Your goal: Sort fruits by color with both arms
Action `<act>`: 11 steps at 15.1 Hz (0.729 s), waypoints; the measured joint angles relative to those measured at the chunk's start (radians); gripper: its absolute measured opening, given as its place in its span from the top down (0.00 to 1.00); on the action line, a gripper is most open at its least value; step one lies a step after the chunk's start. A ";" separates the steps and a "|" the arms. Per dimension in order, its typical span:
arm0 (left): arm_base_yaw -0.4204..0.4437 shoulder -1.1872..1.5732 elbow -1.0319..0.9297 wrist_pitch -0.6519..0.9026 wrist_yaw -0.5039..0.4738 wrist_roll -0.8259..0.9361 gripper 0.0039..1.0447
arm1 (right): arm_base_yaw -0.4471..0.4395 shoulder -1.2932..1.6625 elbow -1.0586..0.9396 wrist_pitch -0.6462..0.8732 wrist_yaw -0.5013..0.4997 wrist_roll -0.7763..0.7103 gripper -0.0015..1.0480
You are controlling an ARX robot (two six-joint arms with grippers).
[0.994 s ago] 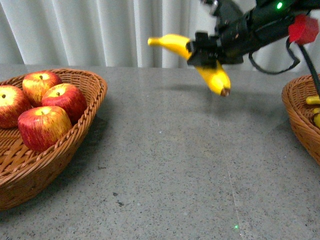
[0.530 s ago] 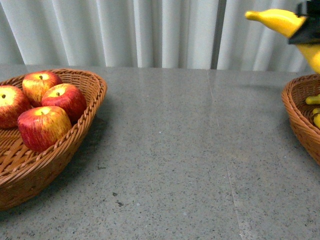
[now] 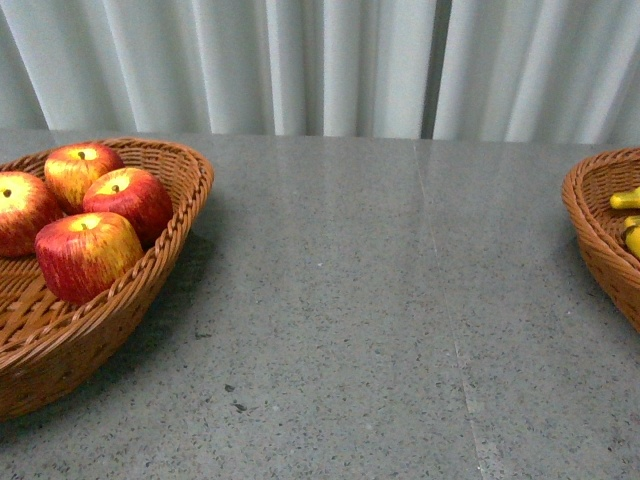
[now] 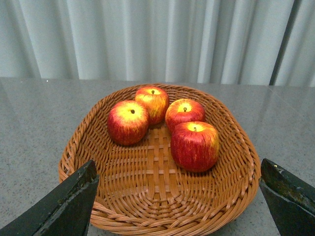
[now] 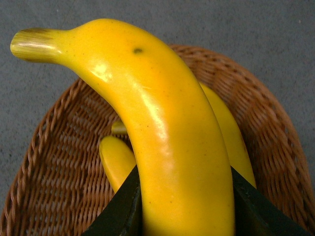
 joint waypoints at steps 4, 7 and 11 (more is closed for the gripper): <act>0.000 0.000 0.000 0.000 0.000 0.000 0.06 | -0.062 -0.052 -0.126 -0.002 -0.032 -0.057 0.43; 0.000 0.000 0.000 0.000 0.000 0.000 0.06 | -0.002 -0.140 -0.093 0.038 -0.098 -0.014 0.05; 0.000 0.000 0.000 0.000 0.000 0.000 0.06 | 0.095 -0.333 -0.061 0.256 -0.154 0.257 0.06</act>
